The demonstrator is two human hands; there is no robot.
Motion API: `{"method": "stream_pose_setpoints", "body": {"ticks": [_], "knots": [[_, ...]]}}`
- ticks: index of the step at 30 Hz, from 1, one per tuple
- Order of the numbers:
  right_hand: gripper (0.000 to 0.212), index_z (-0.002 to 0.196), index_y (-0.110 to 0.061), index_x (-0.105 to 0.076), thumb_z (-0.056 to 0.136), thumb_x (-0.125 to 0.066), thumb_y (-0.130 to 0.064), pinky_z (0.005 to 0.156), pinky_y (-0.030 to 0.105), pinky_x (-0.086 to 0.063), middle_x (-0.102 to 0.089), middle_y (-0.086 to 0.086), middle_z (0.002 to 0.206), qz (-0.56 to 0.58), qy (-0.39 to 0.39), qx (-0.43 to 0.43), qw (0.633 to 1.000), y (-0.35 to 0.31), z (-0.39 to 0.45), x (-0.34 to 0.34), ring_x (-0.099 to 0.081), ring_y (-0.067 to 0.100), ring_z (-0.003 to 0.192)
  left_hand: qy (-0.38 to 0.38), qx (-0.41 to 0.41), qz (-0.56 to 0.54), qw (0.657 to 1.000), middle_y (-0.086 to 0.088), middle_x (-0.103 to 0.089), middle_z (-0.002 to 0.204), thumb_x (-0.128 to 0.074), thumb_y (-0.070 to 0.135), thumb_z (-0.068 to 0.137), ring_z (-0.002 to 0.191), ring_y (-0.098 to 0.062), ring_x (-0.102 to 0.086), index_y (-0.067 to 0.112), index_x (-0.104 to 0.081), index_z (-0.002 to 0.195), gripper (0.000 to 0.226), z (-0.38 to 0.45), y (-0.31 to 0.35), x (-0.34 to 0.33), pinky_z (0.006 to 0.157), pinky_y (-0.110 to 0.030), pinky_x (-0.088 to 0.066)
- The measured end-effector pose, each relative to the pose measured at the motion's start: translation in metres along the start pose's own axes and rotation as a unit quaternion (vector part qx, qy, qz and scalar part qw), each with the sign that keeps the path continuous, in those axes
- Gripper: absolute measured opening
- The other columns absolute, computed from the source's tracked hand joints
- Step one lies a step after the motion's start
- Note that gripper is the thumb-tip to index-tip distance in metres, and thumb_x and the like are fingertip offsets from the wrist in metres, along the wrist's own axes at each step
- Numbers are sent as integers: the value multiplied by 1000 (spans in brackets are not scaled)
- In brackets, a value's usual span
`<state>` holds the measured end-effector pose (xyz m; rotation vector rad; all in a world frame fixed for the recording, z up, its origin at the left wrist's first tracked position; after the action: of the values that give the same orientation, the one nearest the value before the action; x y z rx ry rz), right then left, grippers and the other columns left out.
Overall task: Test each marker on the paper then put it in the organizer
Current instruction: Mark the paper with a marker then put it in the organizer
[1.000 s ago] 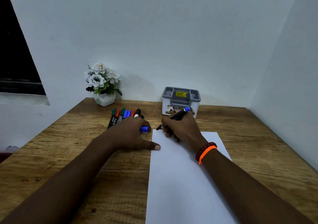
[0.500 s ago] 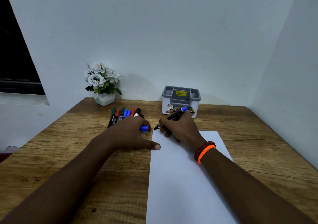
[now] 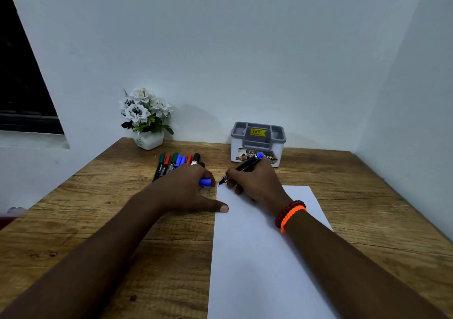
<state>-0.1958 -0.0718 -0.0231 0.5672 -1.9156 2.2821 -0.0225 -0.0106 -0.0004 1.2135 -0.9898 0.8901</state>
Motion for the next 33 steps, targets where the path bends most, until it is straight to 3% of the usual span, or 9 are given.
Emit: {"method": "stream_pose_setpoints", "body": {"ticks": [8,19,33], "knots": [[22,85,1,-78,88,-75,-21,39,15,-40,-79,8,71,-8,2,-2,1000,2,-1,0,-68,15,56,-2,4,6,1000,9,-55,79,-75,73,67,75,-6,-55,20,-66,122,77,-1,1,2,70,-26,-49],[22,83,2,-78,88,-75,-20,37,15,-37,-79,10,70,0,17,-15,1000,2,-1,1,-64,13,52,-2,6,-1,1000,9,-52,73,-76,71,68,66,-5,-50,19,-68,116,71,-1,2,1,58,-22,-37],[27,89,3,-76,85,-77,-23,39,20,-41,-77,10,68,7,37,-18,999,8,2,2,-66,17,52,-3,5,2,1000,12,-54,78,-75,71,69,70,-4,-52,23,-65,122,72,0,1,0,58,-19,-37]]}}
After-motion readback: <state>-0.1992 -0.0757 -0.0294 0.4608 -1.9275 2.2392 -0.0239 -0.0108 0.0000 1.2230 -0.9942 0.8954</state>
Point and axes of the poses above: each hand's wrist, its own z-axis towards the middle knuckle, its own x-axis out of the back of the hand, y = z × x, the point moved 3 cm from there along z, towards the middle knuckle
